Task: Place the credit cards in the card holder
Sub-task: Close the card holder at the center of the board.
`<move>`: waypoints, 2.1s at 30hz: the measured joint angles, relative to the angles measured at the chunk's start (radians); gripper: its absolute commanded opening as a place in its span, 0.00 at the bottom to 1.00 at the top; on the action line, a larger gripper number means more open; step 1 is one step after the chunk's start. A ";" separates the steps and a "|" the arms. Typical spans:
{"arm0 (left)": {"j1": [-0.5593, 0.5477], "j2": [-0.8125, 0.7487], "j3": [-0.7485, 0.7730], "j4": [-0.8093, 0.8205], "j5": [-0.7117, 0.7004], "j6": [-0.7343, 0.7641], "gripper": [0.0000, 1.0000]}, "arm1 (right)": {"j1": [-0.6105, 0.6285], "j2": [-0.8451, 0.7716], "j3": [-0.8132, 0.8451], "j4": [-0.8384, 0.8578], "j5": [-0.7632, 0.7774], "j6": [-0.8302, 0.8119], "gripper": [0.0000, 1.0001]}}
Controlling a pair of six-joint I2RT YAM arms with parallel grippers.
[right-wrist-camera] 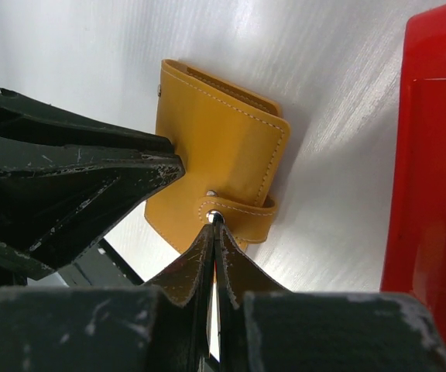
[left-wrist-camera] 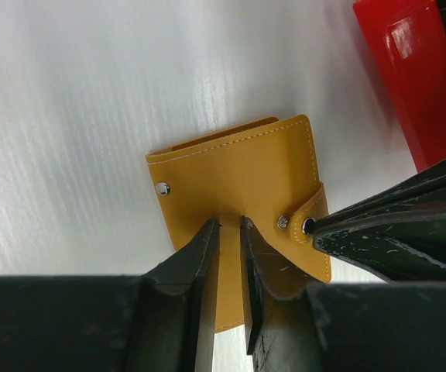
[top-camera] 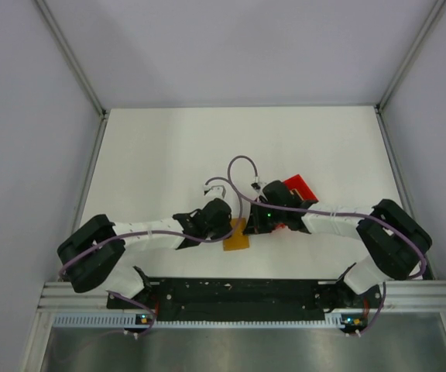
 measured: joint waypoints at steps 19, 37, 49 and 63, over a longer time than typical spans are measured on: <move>0.002 0.019 -0.026 0.101 0.019 0.002 0.19 | 0.000 -0.148 -0.010 -0.002 0.074 -0.011 0.01; 0.001 0.016 -0.023 0.123 0.132 0.077 0.27 | 0.000 -0.103 -0.068 -0.072 0.162 -0.006 0.00; 0.002 0.032 -0.037 0.159 0.145 0.090 0.18 | -0.001 -0.073 -0.068 -0.034 0.134 0.003 0.00; 0.001 0.038 -0.035 0.163 0.146 0.106 0.21 | -0.018 -0.049 -0.067 0.001 0.082 0.000 0.04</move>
